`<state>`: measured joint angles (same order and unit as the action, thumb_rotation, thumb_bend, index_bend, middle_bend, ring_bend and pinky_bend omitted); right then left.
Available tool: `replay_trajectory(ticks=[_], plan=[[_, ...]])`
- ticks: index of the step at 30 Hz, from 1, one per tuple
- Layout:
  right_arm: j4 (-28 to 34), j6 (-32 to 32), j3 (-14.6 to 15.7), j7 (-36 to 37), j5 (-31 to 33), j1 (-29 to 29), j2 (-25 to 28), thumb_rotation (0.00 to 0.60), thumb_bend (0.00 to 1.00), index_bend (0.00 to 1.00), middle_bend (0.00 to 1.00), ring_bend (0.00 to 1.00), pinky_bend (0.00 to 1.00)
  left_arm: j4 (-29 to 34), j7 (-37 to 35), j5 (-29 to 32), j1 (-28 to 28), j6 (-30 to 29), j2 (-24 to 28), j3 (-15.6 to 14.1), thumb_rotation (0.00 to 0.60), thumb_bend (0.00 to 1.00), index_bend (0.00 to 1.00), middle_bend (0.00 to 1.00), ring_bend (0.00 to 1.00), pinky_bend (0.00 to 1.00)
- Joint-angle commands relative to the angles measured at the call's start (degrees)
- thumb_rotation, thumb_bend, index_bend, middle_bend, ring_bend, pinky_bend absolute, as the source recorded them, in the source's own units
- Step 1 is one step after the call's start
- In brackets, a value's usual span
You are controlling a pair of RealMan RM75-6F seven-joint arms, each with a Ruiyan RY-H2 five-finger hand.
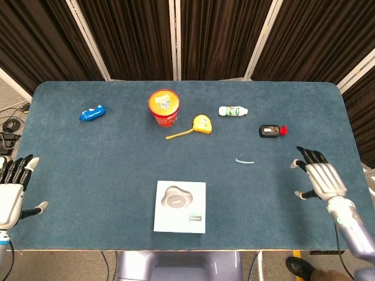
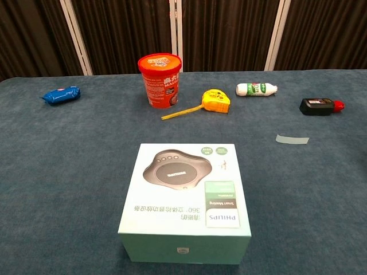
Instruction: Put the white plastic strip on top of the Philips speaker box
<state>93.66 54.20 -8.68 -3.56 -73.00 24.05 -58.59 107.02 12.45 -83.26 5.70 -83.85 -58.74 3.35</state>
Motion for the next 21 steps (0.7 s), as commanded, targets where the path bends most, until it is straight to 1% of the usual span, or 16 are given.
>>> replay_trajectory(ticks=[1, 7, 12, 15, 21], plan=[[-4.53, -6.14, -1.85, -6.72, 5.73, 5.85, -5.63, 0.6, 0.08, 0.43, 0.0, 0.0, 0.0, -0.64, 0.69, 1.51, 0.51, 0.81, -0.58, 0.49, 0.6, 0.0, 0.0, 0.0, 0.0, 0.0], [-9.82, -10.05, -2.29, -10.6, 10.18, 10.8, -11.56, 0.6, 0.17, 0.46, 0.0, 0.0, 0.0, -1.62, 3.09, 3.87, 1.58, 2.81, -2.16, 0.69, 0.6, 0.0, 0.0, 0.0, 0.0, 0.0], [-13.89, -11.61, -2.28, -11.22, 12.12, 13.34, -15.89, 0.6, 0.24, 0.47, 0.0, 0.0, 0.0, -2.3, 4.76, 5.84, 2.23, 3.87, -3.28, 0.96, 0.6, 0.0, 0.0, 0.0, 0.0, 0.0], [-17.05, -12.45, -2.04, -10.56, 12.6, 14.64, -19.44, 0.6, 0.25, 0.48, 0.0, 0.0, 0.0, -2.77, 5.73, 7.38, 2.74, 4.81, -4.05, 1.12, 0.6, 0.0, 0.0, 0.0, 0.0, 0.0], [-22.32, -13.42, -1.63, -10.11, 12.76, 16.59, -24.2, 0.6, 0.25, 0.49, 0.0, 0.0, 0.0, -3.35, 6.84, 8.83, 3.29, 5.4, -4.84, 1.28, 0.6, 0.0, 0.0, 0.0, 0.0, 0.0]])
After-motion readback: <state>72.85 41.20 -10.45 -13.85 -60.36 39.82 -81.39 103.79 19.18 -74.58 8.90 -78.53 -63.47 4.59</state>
